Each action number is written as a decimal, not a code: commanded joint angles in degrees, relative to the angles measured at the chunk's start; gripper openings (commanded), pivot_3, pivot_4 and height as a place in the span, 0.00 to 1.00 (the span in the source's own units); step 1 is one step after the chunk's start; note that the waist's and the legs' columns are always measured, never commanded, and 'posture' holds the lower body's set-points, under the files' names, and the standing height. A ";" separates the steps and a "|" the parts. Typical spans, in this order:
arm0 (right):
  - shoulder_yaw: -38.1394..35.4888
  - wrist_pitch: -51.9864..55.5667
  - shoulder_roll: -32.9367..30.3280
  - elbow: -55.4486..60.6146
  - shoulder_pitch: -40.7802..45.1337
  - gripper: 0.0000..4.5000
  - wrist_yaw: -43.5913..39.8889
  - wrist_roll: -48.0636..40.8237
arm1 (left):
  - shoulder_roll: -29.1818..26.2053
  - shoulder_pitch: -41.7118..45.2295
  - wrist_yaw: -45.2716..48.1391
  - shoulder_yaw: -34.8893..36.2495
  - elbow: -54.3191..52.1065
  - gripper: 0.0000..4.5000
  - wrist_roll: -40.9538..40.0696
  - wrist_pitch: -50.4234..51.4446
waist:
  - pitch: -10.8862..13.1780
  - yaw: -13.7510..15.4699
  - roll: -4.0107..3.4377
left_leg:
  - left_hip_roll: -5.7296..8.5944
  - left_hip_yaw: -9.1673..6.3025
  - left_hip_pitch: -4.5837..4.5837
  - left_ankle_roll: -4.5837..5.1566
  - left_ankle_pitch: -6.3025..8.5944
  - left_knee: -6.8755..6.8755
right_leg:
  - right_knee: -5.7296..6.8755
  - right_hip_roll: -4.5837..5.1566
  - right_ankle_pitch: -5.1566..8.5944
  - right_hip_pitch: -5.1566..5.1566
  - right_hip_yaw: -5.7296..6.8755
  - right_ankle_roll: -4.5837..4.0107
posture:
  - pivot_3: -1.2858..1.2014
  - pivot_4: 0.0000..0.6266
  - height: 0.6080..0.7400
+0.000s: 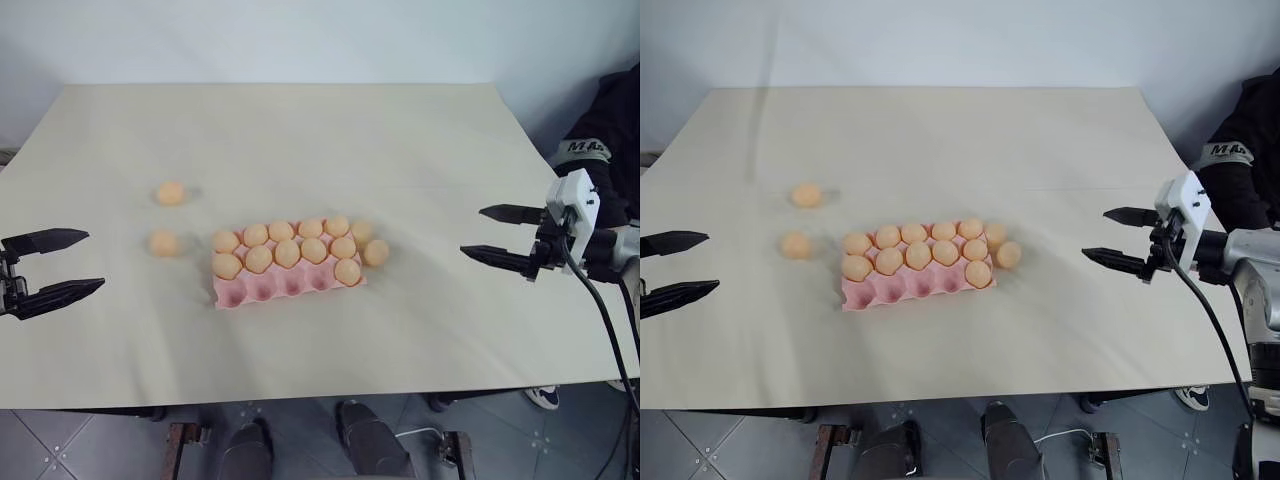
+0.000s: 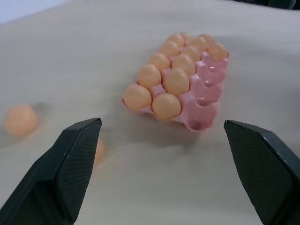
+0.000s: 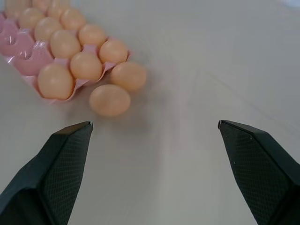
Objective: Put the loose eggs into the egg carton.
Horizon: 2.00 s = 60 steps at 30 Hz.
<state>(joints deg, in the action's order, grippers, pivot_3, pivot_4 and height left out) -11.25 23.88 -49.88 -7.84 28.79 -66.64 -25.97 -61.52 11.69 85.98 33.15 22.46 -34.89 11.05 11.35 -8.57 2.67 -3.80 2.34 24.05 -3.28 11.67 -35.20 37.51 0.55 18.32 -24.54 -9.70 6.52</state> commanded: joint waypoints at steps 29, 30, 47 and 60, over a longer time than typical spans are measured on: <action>16.29 -9.98 18.36 -18.19 14.50 1.00 2.60 12.41 | 4.32 -0.90 5.23 0.00 -4.20 0.99 -9.02 -2.24 | -0.02 -0.02 0.03 | 0.00 -0.08 0.03 0.01 -0.01 -0.05 | 0.15 -0.03 -0.19 -0.01 0.07 0.40 | 0.52 0.24 1.00; 16.53 -11.02 18.86 -19.81 15.20 1.00 2.62 13.01 | 4.30 -1.27 4.98 0.11 -4.41 0.99 -9.04 -2.33 | -0.02 -0.13 0.03 | 0.00 -0.08 0.03 0.01 -0.01 -0.05 | 0.14 -0.03 -0.19 -0.01 0.07 0.40 | 0.52 0.24 1.00; 18.24 -17.54 22.89 -32.58 20.33 1.00 0.84 18.65 | 5.26 -5.68 2.68 3.50 -7.94 0.99 -9.27 -2.53 | -0.02 -1.33 0.03 | -0.01 -0.13 0.02 0.00 -0.01 -0.01 | 0.15 -0.03 -0.36 -0.01 0.11 0.74 | 0.52 0.24 1.00; 16.92 -17.72 22.40 -30.82 20.32 0.44 1.19 18.19 | 5.50 -5.12 1.75 3.50 -8.16 1.00 -8.75 -2.93 | -0.02 -1.44 0.03 | 0.00 -0.12 0.03 0.00 0.00 -0.01 | 0.14 -0.02 -0.36 -0.01 0.10 0.74 | 0.52 0.24 1.00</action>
<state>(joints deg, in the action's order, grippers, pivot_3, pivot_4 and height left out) 7.38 6.10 -26.24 -41.83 48.48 -65.24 -6.88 -56.21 6.15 85.97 34.99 15.79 -42.68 8.86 11.33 -10.01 2.70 -3.80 2.21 24.07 -3.28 11.67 -35.21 37.65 0.53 17.96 -24.55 -9.60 7.26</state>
